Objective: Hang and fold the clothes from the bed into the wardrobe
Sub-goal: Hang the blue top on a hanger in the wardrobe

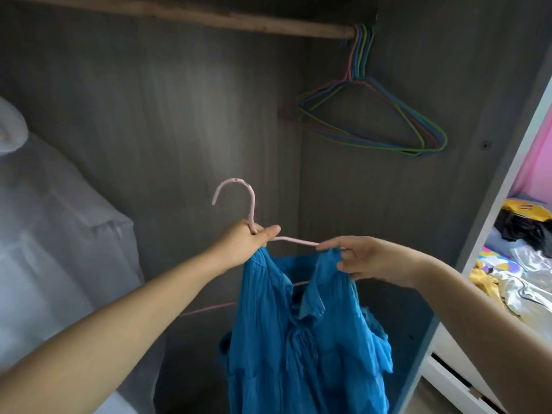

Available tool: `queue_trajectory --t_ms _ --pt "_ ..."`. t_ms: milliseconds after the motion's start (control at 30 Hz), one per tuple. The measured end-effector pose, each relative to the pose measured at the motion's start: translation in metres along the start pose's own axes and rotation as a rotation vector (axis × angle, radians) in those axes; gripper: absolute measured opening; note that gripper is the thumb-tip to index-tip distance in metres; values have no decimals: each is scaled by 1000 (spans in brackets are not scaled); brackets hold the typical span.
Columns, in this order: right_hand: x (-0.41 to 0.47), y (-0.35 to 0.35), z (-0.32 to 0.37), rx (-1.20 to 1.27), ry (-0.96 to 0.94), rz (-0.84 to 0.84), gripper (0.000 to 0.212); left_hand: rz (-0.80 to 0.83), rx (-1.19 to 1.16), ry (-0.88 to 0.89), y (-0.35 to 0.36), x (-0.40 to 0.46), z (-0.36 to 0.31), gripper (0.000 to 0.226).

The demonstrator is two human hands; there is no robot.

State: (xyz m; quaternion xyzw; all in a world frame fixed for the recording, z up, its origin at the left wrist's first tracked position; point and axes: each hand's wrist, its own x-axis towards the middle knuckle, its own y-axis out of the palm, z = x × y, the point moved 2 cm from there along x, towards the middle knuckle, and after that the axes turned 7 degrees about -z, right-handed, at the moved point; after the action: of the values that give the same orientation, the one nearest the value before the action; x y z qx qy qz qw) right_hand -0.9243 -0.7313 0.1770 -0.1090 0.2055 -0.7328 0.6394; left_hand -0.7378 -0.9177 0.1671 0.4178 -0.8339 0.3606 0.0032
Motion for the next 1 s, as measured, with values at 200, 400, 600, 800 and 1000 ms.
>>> queue_trajectory --t_ms 200,400,600,800,1000 --pt "1 -35 69 -1059 -311 -563 23 -10 -108 -46 -36 3 -27 45" --pt "22 -13 92 -808 -420 -202 24 -69 -97 80 -68 3 -45 49" --pt "26 -26 107 -147 -331 -98 26 -256 86 68 -129 1 -4 33" --pt "54 36 185 456 -166 11 25 -591 174 -69 -149 -8 -33 42" --pt "69 84 289 537 -365 13 19 -473 -96 92 -154 -85 -93 53"
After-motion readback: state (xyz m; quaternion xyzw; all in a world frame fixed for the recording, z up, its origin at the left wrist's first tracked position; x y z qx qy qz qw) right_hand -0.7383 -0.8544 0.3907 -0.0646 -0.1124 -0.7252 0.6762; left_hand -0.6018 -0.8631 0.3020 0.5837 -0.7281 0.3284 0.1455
